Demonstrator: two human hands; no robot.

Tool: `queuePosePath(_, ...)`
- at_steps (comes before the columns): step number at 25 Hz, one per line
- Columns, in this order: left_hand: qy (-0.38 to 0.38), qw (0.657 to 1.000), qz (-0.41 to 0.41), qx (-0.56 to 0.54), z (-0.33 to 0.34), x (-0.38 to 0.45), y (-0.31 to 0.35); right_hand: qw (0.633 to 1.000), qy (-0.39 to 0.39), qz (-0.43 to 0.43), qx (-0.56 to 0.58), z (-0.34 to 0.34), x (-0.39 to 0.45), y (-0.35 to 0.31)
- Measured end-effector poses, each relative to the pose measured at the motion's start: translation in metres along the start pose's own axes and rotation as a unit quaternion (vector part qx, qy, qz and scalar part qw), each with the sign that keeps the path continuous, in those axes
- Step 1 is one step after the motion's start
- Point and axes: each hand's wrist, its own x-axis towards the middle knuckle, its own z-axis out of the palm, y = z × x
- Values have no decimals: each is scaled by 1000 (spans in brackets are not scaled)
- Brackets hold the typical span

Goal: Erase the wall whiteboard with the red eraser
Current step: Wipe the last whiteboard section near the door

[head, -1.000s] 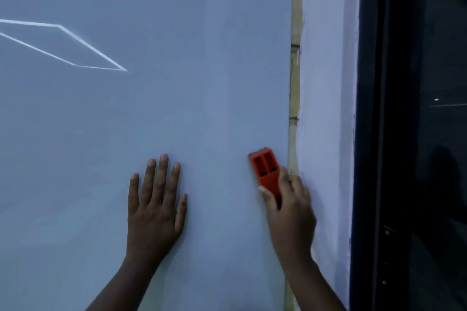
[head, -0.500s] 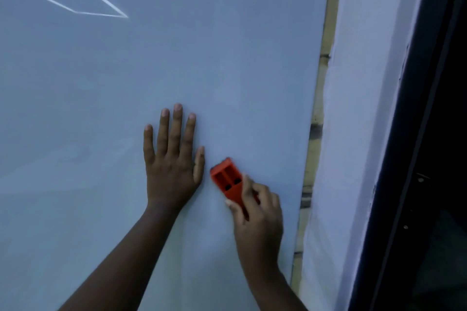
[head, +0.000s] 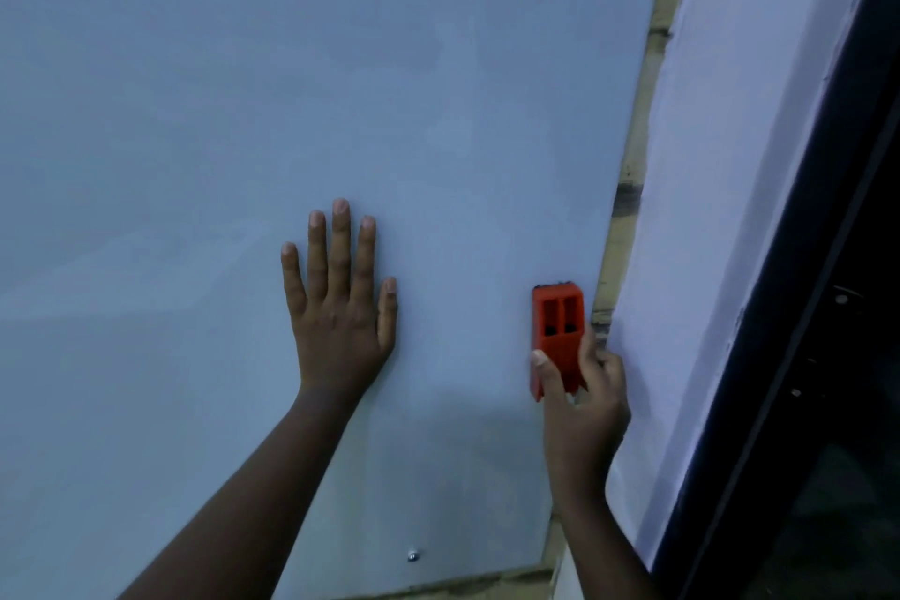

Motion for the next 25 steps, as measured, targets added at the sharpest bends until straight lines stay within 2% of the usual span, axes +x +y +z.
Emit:
queuePosePath(3,-14,1000,8,12,6,-30,1,998,21,65,9,2,-38,35)
queuePosePath(6,-13,999,16,27,11,-43,0,989,7,150,12,4,-92,77)
queuePosePath(9,-7,999,17,27,11,-45,1,977,-5,210,35,7,-115,84)
queuePosePath(11,-8,999,18,31,12,-46,0,982,-5,189,27,18,-116,70)
queuePosePath(13,-11,999,13,33,11,-45,-1,992,-31,125,10,30,-128,55)
queuePosePath(16,-14,999,14,29,10,-46,2,988,-144,23,-55,36,-168,42)
queuePosePath(18,-17,1000,8,23,10,-51,2,979,-190,10,-66,31,-173,45)
queuePosePath(20,-25,1000,0,16,11,-64,3,984,-161,41,-56,22,-157,55)
queuePosePath(23,-27,1000,-3,13,15,-93,5,990,-65,121,-32,4,-119,78)
queuePosePath(25,-25,1000,-15,10,18,-108,8,982,-51,173,-53,-7,-116,95)
